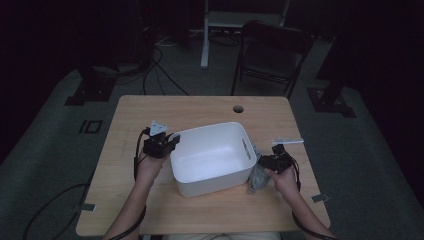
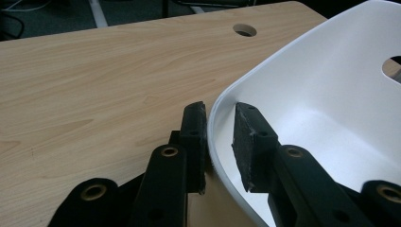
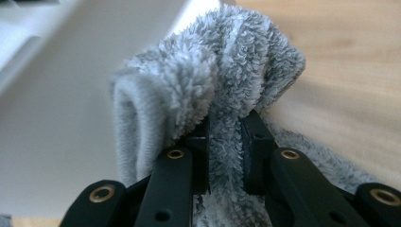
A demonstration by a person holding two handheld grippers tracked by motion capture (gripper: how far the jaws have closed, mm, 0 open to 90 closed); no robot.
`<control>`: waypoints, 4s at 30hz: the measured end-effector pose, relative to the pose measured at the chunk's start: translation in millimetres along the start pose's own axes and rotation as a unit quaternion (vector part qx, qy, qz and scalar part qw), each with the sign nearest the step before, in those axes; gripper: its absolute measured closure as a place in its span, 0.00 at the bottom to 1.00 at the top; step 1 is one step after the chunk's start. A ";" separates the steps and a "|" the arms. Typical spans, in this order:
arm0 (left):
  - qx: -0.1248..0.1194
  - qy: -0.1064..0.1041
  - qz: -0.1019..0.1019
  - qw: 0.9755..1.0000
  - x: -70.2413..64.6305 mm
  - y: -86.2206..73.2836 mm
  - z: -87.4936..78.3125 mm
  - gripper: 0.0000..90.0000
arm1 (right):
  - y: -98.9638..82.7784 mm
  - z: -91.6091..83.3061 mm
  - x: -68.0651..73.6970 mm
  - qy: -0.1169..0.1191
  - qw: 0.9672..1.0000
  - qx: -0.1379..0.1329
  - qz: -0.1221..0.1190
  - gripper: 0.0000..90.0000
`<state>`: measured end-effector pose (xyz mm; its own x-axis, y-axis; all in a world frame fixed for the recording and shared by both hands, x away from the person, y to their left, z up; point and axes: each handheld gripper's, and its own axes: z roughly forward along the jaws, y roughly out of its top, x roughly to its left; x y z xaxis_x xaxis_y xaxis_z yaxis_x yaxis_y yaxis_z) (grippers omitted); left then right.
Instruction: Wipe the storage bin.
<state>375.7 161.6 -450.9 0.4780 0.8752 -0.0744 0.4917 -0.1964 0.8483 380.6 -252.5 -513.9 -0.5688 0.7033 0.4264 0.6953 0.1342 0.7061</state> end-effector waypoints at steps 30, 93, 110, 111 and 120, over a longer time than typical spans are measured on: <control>0.003 0.000 0.007 1.000 -0.6 0.1 0.2 0.83 | 70.0 14.9 -17.4 0.029 0.998 -0.036 0.038 0.86; -0.064 -0.124 -0.003 0.990 31.5 6.5 -11.3 0.56 | 61.3 -37.6 -24.0 -0.024 0.994 -0.107 0.008 0.86; -0.021 -0.156 0.070 0.985 27.3 30.3 4.8 0.56 | 16.6 -83.5 -15.0 -0.017 0.992 -0.126 0.005 0.86; -0.021 -0.158 0.071 0.985 26.9 30.9 5.9 0.56 | 16.6 -83.5 -15.0 -0.017 0.992 -0.126 0.005 0.86; -0.002 -0.172 0.081 0.982 23.8 33.6 16.7 0.61 | -8.9 -96.1 -21.0 -0.015 0.991 -0.129 0.028 0.86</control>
<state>415.8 168.5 -432.9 0.7670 0.6321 -0.1103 0.3871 -0.3187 0.8652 344.2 -335.6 -474.8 -0.5161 0.7257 0.4550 0.5885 -0.0855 0.8040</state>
